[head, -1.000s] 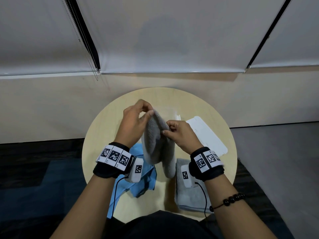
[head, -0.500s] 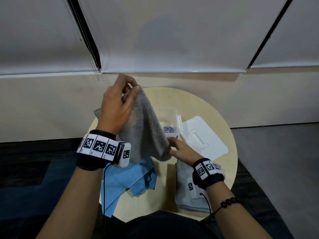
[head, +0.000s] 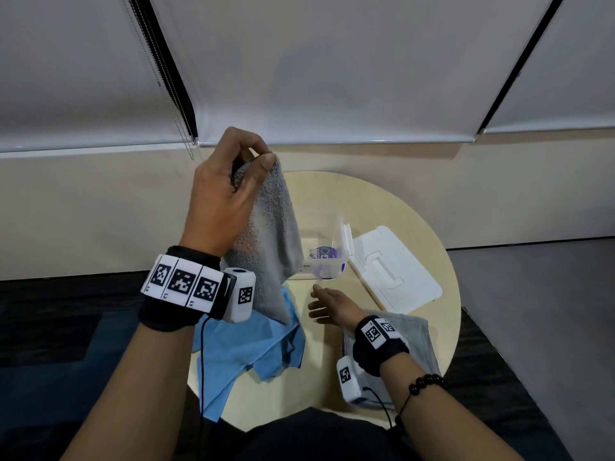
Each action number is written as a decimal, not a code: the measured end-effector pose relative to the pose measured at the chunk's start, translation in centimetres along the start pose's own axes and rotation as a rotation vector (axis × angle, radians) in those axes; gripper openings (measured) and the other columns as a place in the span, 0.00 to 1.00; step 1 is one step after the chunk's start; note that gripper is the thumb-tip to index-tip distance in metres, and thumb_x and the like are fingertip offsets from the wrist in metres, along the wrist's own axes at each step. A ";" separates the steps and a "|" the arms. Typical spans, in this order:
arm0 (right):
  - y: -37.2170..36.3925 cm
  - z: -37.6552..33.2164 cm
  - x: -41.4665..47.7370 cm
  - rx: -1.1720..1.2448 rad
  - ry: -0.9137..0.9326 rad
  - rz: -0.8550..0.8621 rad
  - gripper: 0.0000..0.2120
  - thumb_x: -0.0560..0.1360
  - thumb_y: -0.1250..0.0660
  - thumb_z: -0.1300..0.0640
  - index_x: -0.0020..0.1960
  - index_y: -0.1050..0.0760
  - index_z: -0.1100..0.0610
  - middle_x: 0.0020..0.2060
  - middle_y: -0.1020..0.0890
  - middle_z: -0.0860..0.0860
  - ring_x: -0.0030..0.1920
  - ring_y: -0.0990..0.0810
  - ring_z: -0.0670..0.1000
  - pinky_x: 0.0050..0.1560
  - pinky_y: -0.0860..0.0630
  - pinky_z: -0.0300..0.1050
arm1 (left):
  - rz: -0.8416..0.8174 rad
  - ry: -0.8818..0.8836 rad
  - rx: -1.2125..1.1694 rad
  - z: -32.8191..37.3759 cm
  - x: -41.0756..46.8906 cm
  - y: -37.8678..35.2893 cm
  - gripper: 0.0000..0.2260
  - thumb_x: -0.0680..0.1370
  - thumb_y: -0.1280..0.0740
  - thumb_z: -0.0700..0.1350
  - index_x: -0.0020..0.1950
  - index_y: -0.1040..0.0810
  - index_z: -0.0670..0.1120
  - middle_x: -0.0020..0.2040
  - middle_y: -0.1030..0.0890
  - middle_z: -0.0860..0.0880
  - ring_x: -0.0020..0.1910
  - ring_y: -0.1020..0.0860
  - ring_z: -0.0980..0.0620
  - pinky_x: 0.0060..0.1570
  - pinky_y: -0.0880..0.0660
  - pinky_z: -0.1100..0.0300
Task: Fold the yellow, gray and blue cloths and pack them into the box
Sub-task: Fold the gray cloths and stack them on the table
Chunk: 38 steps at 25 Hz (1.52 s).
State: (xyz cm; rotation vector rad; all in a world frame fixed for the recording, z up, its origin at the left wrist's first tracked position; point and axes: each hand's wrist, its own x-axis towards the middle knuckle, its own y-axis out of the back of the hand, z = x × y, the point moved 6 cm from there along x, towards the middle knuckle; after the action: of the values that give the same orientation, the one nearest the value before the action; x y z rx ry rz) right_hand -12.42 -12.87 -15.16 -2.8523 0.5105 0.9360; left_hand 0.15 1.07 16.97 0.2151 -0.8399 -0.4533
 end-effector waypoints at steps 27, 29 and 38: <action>2.3 -0.7 1.3 0.645 0.203 0.069 0.13 0.82 0.36 0.56 0.55 0.20 0.66 0.48 0.16 0.59 0.48 0.17 0.55 0.50 0.18 0.45 | 0.097 0.025 0.046 0.2 1.7 2.2 0.05 0.83 0.35 0.52 0.52 0.29 0.53 0.40 0.26 0.62 0.39 0.29 0.61 0.38 0.31 0.63; 1.7 -0.3 1.6 0.647 0.119 0.043 0.15 0.84 0.40 0.53 0.52 0.22 0.63 0.43 0.16 0.57 0.42 0.16 0.53 0.47 0.18 0.46 | 0.069 0.012 0.026 0.6 1.5 1.8 0.04 0.83 0.34 0.51 0.52 0.29 0.53 0.40 0.26 0.61 0.39 0.29 0.60 0.40 0.29 0.60; 0.4 -0.7 2.0 0.449 0.201 0.053 0.10 0.79 0.33 0.63 0.59 0.19 0.55 0.50 0.16 0.60 0.47 0.18 0.57 0.43 0.22 0.48 | 0.007 -0.020 0.029 2.2 0.5 0.9 0.05 0.83 0.34 0.49 0.54 0.27 0.49 0.39 0.27 0.60 0.38 0.29 0.62 0.39 0.31 0.67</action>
State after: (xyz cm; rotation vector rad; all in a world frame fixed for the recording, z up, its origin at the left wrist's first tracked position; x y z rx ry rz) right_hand -10.66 -13.90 -15.75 -2.5379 0.7153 0.4643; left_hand -0.92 1.61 19.09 0.2347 -0.8671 -0.4374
